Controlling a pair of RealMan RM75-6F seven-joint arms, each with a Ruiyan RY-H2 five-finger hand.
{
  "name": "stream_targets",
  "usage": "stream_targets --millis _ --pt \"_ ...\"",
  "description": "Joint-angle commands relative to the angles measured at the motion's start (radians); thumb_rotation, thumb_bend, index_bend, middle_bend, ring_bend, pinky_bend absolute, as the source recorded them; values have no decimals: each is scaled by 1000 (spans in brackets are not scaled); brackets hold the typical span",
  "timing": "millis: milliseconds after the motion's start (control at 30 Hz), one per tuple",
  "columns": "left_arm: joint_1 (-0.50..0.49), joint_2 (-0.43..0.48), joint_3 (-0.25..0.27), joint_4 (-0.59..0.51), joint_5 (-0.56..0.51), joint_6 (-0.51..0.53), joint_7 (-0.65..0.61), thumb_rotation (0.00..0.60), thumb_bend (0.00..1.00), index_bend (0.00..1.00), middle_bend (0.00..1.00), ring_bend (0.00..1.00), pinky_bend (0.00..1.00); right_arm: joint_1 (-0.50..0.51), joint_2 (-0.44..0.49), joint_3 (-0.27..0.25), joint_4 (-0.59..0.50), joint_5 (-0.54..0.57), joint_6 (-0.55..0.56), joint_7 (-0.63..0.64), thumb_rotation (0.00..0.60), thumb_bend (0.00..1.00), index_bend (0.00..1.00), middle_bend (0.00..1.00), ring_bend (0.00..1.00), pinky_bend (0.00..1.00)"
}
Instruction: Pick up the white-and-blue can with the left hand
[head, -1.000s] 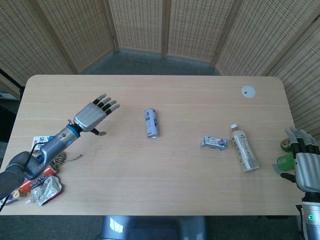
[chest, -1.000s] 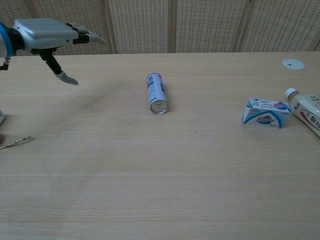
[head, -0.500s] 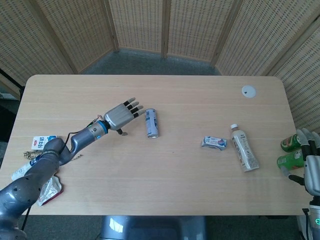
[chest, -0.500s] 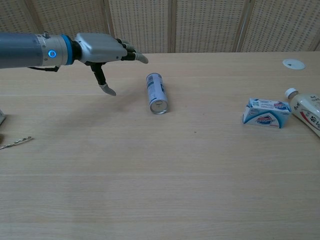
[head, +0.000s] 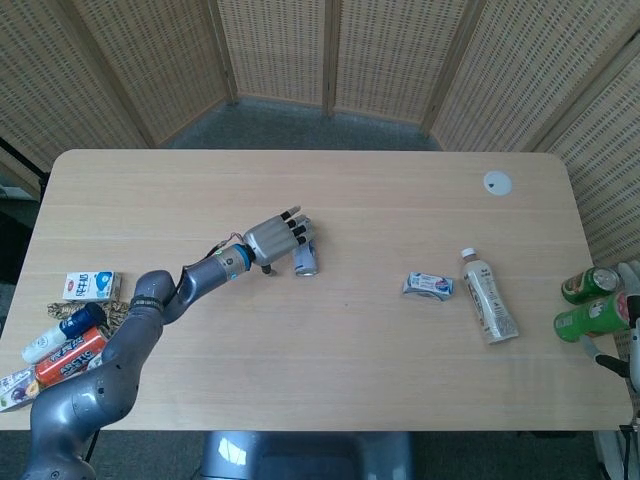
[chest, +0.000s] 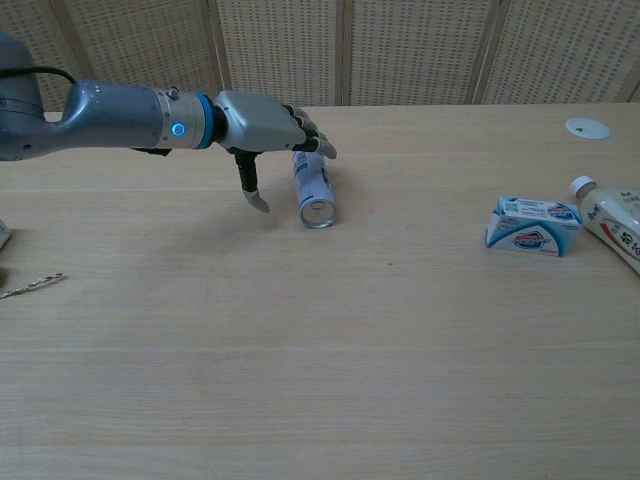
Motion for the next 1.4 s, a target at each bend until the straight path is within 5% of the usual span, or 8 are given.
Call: stream_targets --millis 33,433,733,1033,1133,1267,1400 --pt "-15 -24 13 25 -1 -22 -3 445 88 0 0 0 0 -8 5 0 -3 3 9 3 596 177 0 0 0 0" --pt "-58 -84 47 75 -4 -103 47 448 89 0 0 0 0 -41 15 0 -13 4 41 26 596 176 0 0 0 0" --pt "-60 -101 44 88 -28 -116 99 512 92 9 0 0 0 -56 22 -1 -14 -3 53 37 596 177 0 0 0 0" --pt "-49 -109 52 87 -38 -131 139 592 143 282 11 0 0 -58 25 4 -9 -7 49 50 596 177 0 0 0 0" --pt "-41 -109 52 85 -43 -133 143 600 192 372 105 10 0 -59 25 3 -8 -8 47 54 598 177 0 0 0 0" --pt "-31 -108 58 85 -43 -123 157 600 216 472 215 104 10 -60 23 3 -7 -10 47 57 597 177 0 0 0 0" --pt "-13 -108 54 87 -52 -105 166 600 223 565 333 263 194 -62 24 4 -8 -14 49 58 597 176 0 0 0 0"
